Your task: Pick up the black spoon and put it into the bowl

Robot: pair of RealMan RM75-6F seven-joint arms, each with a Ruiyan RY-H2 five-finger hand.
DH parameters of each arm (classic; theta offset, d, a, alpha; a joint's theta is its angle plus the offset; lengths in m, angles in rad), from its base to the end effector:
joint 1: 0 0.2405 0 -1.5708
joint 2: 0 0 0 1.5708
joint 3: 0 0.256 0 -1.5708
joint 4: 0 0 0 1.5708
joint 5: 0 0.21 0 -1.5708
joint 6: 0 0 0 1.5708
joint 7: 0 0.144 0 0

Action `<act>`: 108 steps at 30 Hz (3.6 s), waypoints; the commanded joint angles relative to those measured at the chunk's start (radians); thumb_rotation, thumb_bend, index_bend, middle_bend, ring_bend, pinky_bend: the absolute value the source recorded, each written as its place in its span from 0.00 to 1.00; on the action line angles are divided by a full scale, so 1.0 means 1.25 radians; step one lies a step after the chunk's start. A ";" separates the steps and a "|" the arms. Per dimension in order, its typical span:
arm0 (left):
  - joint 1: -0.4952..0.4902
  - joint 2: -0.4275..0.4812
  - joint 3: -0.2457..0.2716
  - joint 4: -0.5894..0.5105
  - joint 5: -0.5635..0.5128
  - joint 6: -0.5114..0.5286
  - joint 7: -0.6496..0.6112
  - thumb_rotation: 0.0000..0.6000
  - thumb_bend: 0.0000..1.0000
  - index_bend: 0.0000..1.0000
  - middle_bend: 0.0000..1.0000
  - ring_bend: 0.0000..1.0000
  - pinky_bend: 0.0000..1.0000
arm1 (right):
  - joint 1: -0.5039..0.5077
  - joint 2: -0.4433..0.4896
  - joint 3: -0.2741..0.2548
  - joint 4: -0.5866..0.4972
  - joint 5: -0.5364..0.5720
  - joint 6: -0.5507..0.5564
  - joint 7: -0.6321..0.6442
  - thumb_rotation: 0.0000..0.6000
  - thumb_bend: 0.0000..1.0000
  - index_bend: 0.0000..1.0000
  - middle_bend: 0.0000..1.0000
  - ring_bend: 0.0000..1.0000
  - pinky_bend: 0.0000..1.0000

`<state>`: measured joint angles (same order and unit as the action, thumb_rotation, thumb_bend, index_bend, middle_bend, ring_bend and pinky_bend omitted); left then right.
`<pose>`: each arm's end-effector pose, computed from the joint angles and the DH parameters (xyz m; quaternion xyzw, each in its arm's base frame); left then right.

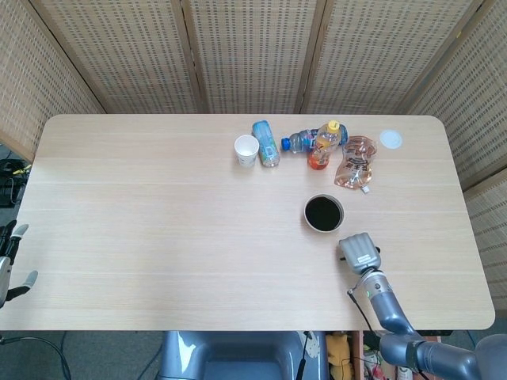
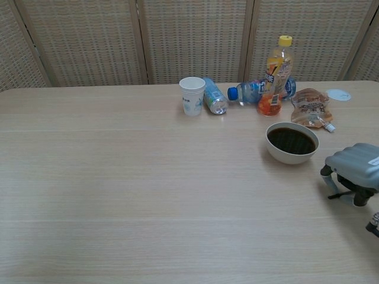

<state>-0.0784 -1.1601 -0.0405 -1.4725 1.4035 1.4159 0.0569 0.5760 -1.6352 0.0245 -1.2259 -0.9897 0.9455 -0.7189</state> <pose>-0.3534 0.1777 0.1569 -0.5996 -0.3868 -0.3027 0.6318 -0.2778 -0.3042 -0.0386 0.7858 -0.3062 0.1264 0.5222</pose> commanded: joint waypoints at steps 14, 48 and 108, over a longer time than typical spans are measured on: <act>0.003 -0.002 0.002 0.005 -0.001 0.000 -0.004 1.00 0.32 0.00 0.00 0.00 0.00 | -0.003 -0.007 -0.004 0.014 0.009 -0.012 -0.003 1.00 0.62 0.64 0.91 0.98 1.00; -0.001 -0.006 0.000 0.008 0.007 -0.002 -0.008 1.00 0.32 0.00 0.00 0.00 0.00 | 0.057 0.252 0.081 -0.353 0.005 -0.048 0.062 1.00 0.80 0.71 0.93 1.00 1.00; 0.012 0.011 -0.003 -0.013 -0.017 0.003 0.015 1.00 0.32 0.00 0.00 0.00 0.00 | 0.383 0.110 0.067 0.101 0.321 -0.438 0.452 1.00 0.86 0.73 0.93 1.00 1.00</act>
<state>-0.0638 -1.1458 -0.0439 -1.4893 1.3822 1.4195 0.0756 1.0486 -1.4911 0.1102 -1.1112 -0.5874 0.4034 -0.1597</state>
